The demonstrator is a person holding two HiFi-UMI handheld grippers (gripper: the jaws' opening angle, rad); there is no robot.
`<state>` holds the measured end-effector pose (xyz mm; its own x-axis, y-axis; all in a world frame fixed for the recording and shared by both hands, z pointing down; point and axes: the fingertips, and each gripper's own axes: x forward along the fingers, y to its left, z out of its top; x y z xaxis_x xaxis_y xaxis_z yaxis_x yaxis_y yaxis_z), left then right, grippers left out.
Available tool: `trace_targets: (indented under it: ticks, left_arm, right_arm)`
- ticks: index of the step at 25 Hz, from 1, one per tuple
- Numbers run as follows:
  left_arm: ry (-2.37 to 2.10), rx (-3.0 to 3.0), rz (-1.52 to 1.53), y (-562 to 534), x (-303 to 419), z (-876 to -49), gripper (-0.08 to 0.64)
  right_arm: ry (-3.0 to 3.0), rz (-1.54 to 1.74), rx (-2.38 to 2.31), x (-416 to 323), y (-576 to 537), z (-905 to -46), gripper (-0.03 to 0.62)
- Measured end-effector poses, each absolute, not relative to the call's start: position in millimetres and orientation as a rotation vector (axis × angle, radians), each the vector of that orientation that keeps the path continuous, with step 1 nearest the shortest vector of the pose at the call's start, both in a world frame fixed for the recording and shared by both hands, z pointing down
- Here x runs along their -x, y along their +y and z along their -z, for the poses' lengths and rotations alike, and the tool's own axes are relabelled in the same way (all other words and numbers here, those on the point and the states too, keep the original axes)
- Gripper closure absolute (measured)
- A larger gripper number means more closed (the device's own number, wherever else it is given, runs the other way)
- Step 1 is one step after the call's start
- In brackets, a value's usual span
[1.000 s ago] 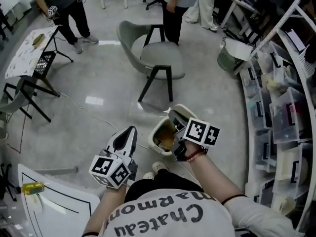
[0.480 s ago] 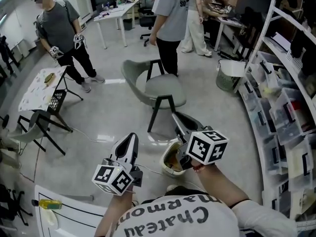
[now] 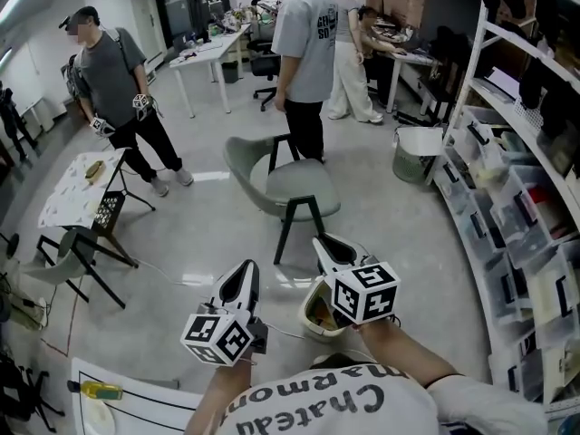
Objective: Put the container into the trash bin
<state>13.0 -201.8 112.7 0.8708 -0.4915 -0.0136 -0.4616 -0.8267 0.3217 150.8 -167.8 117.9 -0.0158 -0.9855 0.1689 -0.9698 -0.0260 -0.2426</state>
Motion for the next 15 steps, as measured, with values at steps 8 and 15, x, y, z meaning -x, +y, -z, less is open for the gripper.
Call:
trace_targets:
  ticks: [8, 15]
  left_arm:
    - [-0.700, -2.730, 0.125, -203, -10, -120, 0.538]
    - [-0.717, -2.693, 0.091, -208, -3, -139, 0.538]
  right_arm:
    - [2.143, 0.516, 2.179, -148, -170, -135, 0.529]
    - [2.143, 0.564, 2.181, -146, -175, -149, 0.529]
